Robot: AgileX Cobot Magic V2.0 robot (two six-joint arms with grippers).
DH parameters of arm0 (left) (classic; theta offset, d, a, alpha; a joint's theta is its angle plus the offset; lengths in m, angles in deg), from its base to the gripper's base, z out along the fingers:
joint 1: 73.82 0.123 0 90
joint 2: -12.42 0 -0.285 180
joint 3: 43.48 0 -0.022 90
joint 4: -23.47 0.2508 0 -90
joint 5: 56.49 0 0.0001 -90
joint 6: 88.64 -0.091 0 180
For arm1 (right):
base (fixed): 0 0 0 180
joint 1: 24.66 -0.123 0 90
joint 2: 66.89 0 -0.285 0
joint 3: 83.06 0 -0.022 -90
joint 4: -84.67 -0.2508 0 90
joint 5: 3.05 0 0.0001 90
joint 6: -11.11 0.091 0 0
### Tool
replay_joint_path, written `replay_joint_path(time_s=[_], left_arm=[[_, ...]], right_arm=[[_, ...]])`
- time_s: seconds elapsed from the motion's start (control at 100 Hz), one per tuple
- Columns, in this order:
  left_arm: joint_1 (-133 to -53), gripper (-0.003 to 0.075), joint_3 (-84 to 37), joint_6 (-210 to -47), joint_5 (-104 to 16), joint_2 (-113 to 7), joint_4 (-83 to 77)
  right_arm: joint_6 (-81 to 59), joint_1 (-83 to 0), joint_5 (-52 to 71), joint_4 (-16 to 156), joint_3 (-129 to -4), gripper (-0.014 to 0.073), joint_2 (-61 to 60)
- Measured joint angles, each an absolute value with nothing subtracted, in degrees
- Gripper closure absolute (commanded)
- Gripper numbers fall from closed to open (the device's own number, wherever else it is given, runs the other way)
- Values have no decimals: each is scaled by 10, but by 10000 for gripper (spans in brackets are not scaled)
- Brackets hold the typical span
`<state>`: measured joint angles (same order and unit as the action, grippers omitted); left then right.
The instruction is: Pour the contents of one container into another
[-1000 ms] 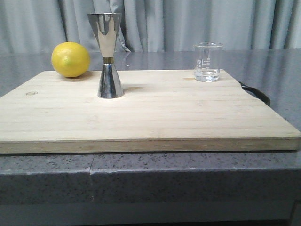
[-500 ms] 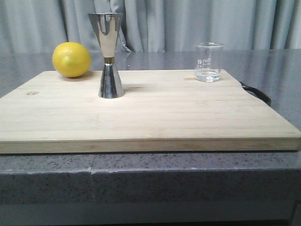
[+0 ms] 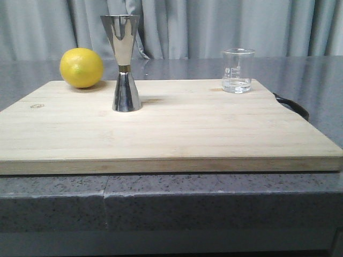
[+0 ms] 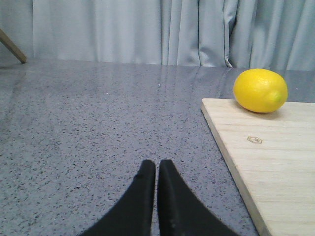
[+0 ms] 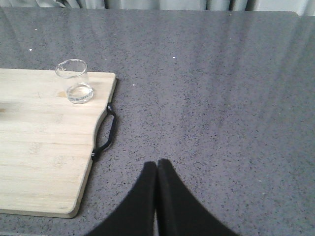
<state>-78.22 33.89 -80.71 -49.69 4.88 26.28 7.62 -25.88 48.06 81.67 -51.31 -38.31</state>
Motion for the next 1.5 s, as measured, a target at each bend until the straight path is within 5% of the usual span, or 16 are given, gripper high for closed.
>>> replay_joint_path(time_s=[0.63, 1.5], left_arm=[[-782, 739, 339, -808, -497, 49, 263], [-782, 739, 339, -808, -497, 49, 263]], right_arm=[[76, -259, 15, 776, -51, 655, -593], [149, -258, -31, 847, -48, 655, -594]])
